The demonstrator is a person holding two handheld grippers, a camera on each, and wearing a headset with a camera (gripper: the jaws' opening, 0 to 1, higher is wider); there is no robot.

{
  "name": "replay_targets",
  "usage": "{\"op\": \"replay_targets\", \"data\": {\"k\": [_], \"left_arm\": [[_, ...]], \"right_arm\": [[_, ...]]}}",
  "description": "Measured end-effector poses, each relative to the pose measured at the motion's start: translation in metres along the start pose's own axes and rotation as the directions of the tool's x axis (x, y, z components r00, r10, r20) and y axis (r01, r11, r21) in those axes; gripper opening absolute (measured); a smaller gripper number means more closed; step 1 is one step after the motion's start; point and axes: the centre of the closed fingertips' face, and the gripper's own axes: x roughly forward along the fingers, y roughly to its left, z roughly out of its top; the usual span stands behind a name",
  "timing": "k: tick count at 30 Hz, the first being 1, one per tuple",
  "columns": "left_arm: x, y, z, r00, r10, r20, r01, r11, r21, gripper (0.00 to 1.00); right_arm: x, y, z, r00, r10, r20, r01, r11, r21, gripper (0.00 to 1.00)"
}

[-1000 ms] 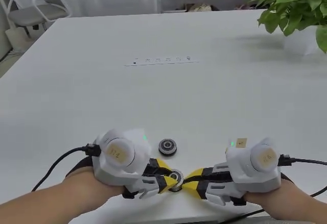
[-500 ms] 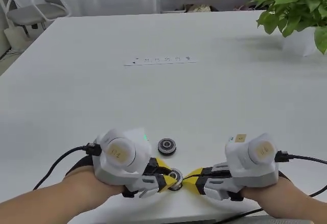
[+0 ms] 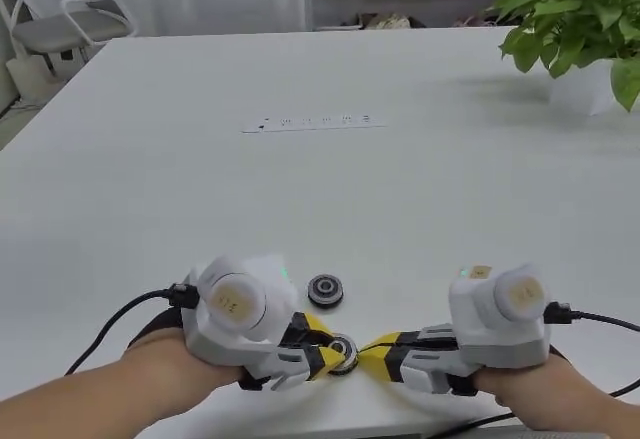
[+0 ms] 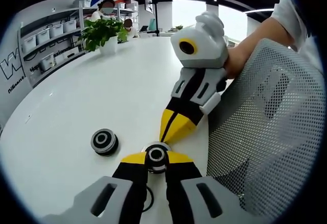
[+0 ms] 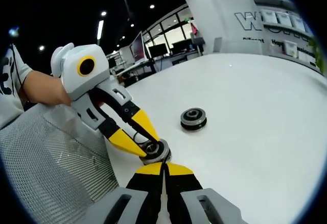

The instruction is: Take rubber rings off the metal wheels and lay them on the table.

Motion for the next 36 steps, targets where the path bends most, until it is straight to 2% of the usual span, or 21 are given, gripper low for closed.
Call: {"op": "replay_targets", "data": {"k": [19, 21, 36], "left_arm": [[0.000, 0.000, 0.000, 1.0000, 0.006, 0.000, -0.006, 1.000, 0.000, 0.08], [0.000, 0.000, 0.000, 1.0000, 0.006, -0.001, -0.006, 1.000, 0.000, 0.08], [0.000, 0.001, 0.000, 0.9999, 0.015, -0.006, -0.015, 1.000, 0.000, 0.08]], "right_arm": [[0.000, 0.005, 0.009, 0.9991, 0.007, 0.041, -0.010, 0.998, 0.058, 0.00], [0.000, 0.004, 0.009, 0.9994, 0.001, 0.033, -0.002, 0.999, 0.033, 0.00], [0.000, 0.006, 0.012, 0.9994, -0.001, 0.034, 0.001, 1.000, -0.004, 0.00]]}}
